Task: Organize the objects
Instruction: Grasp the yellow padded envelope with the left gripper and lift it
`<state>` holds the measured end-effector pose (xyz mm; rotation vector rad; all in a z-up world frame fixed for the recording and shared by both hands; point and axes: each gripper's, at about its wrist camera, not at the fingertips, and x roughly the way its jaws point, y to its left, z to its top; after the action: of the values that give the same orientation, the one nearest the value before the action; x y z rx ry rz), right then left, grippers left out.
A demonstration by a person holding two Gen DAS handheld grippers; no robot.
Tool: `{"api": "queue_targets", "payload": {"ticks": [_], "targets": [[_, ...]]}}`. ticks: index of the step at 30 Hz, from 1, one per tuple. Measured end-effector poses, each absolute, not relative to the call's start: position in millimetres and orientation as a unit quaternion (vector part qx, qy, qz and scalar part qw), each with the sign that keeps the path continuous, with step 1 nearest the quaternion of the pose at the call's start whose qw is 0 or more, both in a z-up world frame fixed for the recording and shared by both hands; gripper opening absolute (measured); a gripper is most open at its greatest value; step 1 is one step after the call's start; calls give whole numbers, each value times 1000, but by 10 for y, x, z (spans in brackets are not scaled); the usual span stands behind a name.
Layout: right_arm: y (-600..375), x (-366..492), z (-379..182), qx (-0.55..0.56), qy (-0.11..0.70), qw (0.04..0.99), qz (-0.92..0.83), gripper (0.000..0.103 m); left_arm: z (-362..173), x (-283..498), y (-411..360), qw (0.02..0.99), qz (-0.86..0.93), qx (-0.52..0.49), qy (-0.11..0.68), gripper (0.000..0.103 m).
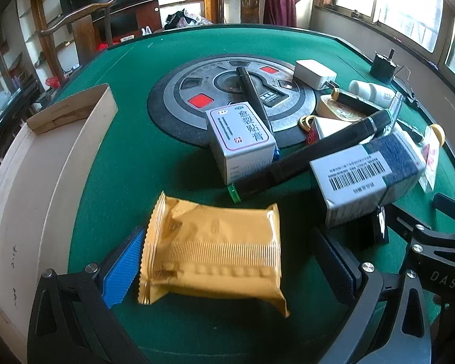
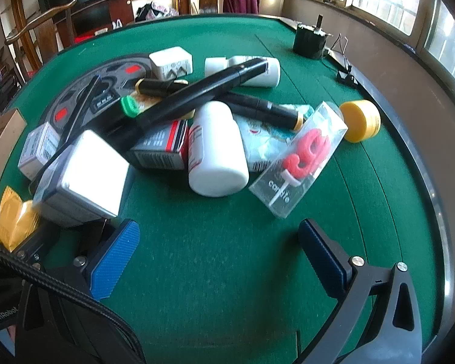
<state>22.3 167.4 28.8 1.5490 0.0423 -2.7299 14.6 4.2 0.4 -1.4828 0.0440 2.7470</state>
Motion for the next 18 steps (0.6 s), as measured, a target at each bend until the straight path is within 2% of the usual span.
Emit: {"api": "queue_targets", "payload": {"ticks": [10,14,16,18], "targets": [[1805,496,344,525,26,31,-850,103,160,464,-83,60,887,-458,18,101],[2019,761,718,446,-18,26,-895,103,470,638,-174,82,912,-401,30,101],[2165,910,907,394,-73,45,-915,103,565,640,-160,102,914,-391,36,101],[2235,891,923,408,-100,56,-906,103,666,618,-94,117,917,-378,57,101]]}}
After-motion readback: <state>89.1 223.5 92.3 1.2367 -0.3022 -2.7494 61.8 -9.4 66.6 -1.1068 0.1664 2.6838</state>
